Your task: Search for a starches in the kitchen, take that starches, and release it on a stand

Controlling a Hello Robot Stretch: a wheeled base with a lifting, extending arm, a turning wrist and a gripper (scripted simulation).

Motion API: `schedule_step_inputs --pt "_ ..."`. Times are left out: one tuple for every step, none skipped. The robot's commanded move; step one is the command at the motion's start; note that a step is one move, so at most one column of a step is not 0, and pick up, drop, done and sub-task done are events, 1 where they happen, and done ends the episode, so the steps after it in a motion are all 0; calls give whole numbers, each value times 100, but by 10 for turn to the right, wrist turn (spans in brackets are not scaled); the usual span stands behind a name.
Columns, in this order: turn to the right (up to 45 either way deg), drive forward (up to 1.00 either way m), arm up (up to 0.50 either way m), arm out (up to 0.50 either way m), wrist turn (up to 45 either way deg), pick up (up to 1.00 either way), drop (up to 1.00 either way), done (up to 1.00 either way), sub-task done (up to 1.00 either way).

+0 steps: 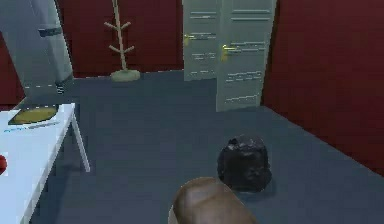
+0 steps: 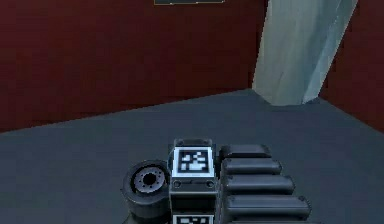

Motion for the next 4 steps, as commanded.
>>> schedule_step_inputs --pt "0 100 0 0 0 0 0 0 0" --pt "-30 0 0 0 0 0 0 0 0" --pt "0 60 0 0 0 0 0 0 0" --pt "0 100 0 0 0 0 0 0 0"
